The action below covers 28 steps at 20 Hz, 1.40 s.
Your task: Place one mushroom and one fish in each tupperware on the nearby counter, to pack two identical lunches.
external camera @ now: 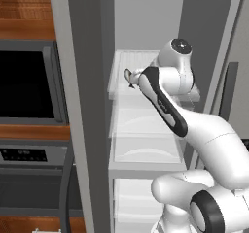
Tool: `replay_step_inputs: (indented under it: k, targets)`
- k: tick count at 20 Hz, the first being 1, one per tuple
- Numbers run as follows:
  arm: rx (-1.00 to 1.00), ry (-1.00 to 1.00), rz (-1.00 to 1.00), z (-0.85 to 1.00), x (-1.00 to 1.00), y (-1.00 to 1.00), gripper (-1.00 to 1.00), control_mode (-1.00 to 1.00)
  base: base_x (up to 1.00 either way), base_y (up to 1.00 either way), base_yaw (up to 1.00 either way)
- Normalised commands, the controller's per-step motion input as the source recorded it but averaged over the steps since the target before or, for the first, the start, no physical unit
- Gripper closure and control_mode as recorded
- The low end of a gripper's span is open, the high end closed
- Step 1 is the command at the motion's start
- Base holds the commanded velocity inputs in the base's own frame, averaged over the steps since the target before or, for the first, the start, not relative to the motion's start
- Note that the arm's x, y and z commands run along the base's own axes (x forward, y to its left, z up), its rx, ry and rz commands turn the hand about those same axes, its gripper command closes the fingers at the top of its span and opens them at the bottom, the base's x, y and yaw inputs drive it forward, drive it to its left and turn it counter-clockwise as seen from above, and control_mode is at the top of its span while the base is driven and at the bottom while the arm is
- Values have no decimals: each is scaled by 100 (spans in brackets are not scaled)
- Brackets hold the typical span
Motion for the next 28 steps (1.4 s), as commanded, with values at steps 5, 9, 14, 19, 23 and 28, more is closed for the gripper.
replay_step_inputs:
  k: [5,9,14,19,23,28]
  targets:
    - [0,0,0,0,34,10,-100,-100,0,0,0]
    - [0,3,0,-9,35,1,-100,-100,0,0,0]
    - [0,5,0,-16,37,1,-100,-100,0,0,0]
    - [0,4,0,-10,44,5,-100,-100,0,0,0]
    - [0,2,0,-9,39,7,-100,-100,0,0,0]
    - [-1,1,0,-14,37,7,-100,-100,0,0,0]
